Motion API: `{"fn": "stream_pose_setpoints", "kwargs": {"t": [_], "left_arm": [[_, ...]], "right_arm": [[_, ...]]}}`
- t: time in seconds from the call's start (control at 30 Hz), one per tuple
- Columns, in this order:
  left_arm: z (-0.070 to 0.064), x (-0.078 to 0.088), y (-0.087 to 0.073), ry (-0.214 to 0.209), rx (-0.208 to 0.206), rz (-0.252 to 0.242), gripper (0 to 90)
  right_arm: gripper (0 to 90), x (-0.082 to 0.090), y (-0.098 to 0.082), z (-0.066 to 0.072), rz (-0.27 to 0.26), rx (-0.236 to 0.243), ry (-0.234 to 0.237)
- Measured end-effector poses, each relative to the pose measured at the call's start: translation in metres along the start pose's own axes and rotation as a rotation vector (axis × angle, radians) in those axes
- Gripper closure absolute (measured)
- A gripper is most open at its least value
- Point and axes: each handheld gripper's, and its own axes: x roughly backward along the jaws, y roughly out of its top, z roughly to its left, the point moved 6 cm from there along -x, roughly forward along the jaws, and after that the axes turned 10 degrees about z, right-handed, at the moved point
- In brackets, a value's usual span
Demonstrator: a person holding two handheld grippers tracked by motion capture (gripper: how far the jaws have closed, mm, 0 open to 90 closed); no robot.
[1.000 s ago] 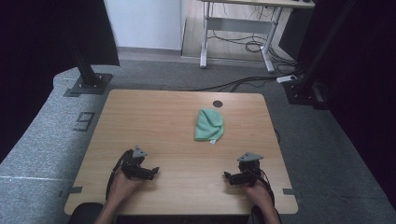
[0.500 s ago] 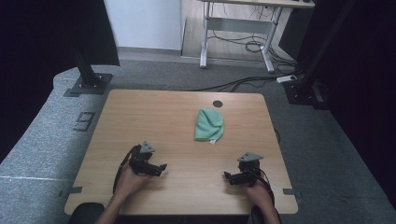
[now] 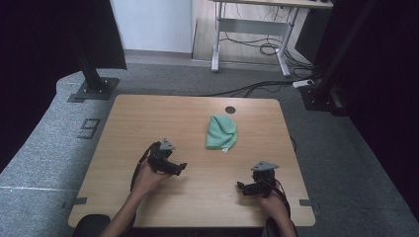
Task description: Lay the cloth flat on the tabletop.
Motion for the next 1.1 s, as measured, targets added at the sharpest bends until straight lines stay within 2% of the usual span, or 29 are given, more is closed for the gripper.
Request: {"fn": "stream_pose_setpoints", "kwargs": {"t": [0.37, 0.83, 0.93, 1.1], "left_arm": [[-0.004, -0.013, 0.035, -0.014, -0.046, 0.004, 5.9], [-0.007, -0.026, 0.079, -0.025, -0.064, -0.023, 12.4], [-0.009, -0.029, 0.085, -0.029, -0.063, -0.029, 13.7], [-0.015, -0.039, 0.096, -0.033, -0.084, -0.021, 14.2]], "right_arm": [[0.0, 0.0, 0.0, 0.0, 0.0, 0.0, 0.0], [0.0, 0.0, 0.0, 0.0, 0.0, 0.0, -0.001], [0.0, 0.0, 0.0, 0.0, -0.001, 0.001, 0.0], [0.0, 0.0, 0.0, 0.0, -0.001, 0.001, 0.0]]}}
